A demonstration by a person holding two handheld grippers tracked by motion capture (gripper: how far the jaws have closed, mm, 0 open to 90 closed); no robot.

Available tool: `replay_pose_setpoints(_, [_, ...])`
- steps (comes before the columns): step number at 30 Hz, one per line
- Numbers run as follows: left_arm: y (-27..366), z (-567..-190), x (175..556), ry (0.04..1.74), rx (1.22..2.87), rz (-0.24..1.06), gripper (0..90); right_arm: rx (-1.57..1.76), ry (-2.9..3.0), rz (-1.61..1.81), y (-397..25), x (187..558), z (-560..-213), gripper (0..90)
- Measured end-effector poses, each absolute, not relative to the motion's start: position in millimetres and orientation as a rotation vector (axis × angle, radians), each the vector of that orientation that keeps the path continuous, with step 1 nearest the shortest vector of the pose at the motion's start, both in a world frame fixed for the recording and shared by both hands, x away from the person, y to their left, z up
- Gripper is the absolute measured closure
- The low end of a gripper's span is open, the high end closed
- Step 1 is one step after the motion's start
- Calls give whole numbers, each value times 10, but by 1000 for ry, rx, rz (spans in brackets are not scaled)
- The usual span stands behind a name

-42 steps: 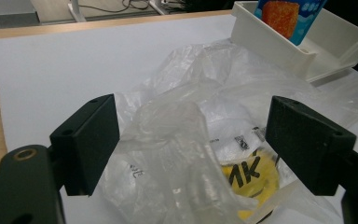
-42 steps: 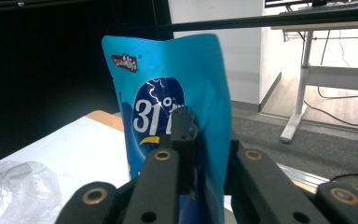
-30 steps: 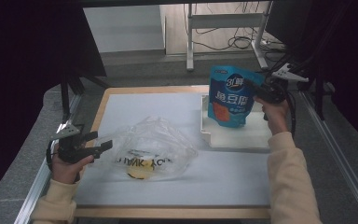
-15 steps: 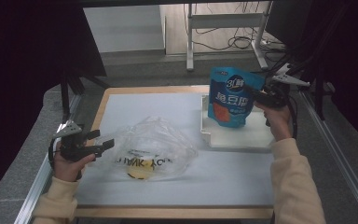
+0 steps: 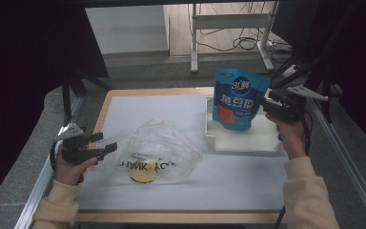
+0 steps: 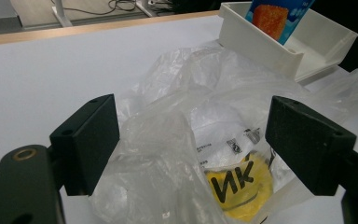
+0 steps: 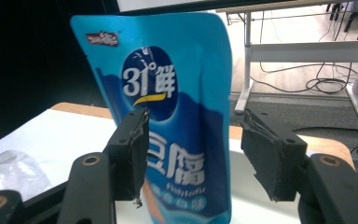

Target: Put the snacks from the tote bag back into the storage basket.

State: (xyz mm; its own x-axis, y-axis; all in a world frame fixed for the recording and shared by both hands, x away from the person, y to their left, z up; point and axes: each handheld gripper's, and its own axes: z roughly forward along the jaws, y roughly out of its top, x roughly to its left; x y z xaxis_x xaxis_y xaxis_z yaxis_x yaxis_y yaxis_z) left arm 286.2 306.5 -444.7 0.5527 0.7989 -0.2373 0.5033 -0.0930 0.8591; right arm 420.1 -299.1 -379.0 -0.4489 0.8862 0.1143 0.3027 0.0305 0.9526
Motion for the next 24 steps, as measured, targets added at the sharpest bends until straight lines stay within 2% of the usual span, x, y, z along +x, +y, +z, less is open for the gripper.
replay_pose_setpoints(14, [3044, -4435, 2840, 1079, 1753, 357, 179, 1152, 1874, 1504, -2829, 3692, -3944, 380])
replay_pose_setpoints(24, [3020, -4443, 2822, 1078, 1759, 358, 180, 1098, 2007, 1567, -2513, 3463, -4229, 373])
